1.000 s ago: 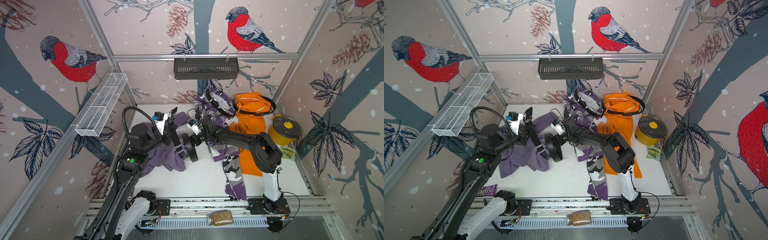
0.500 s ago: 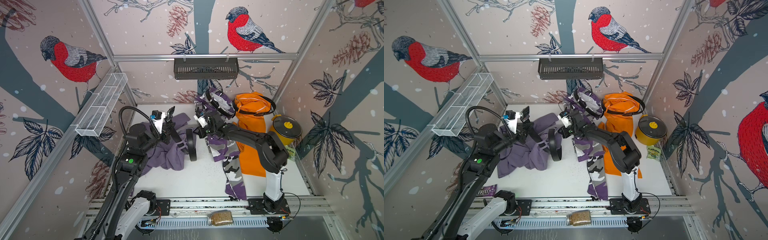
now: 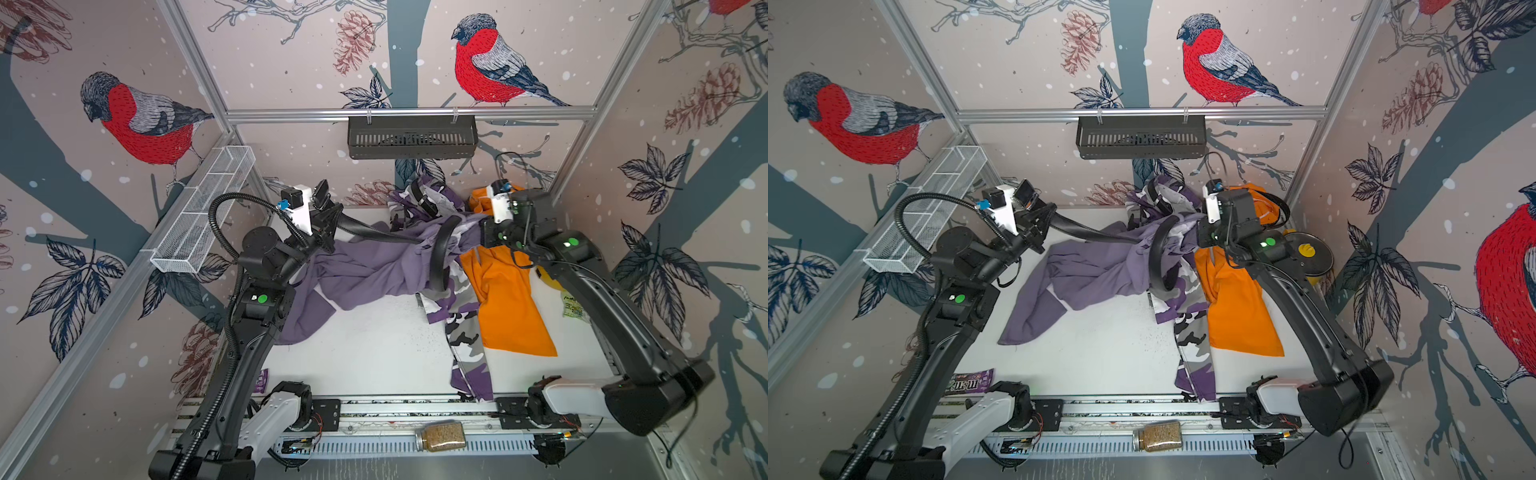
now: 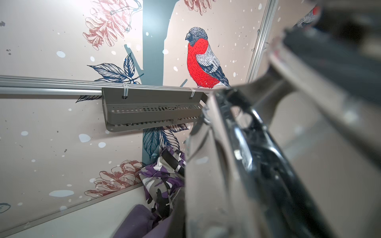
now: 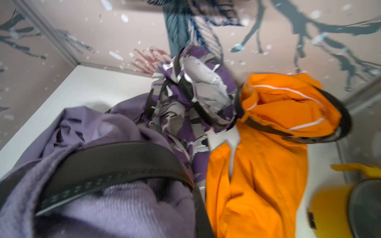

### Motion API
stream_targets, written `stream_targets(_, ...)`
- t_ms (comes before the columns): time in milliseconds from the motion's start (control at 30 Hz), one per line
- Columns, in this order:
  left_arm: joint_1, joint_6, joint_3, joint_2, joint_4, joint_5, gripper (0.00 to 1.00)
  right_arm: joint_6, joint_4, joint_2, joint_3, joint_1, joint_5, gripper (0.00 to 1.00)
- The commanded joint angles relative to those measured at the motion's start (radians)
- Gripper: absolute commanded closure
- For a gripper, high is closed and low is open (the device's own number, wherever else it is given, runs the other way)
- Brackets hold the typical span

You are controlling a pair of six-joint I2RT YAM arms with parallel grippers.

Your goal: Remove the belt from the trousers

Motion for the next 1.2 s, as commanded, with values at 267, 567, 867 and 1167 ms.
stream_targets(267,0.011,-0.154,-0.464,-0.064,0.221,0.037,1.0,0.116,0.154,0.123,-0.382,-0.082,-0.165,0.99)
stream_targets(567,0.011,-0.091,-0.401,-0.107,0.119,0.083,1.0,0.077,0.294,0.272,-0.409,-0.079,-0.177,0.33)
stream_targets(867,0.011,-0.063,-0.355,-0.129,0.07,0.069,1.0,0.09,0.358,0.295,-0.415,-0.058,-0.038,0.38)
stream_targets(1167,0.017,0.04,-0.181,-0.15,-0.054,0.004,1.0,0.052,0.308,0.249,-0.395,-0.113,0.046,0.47)
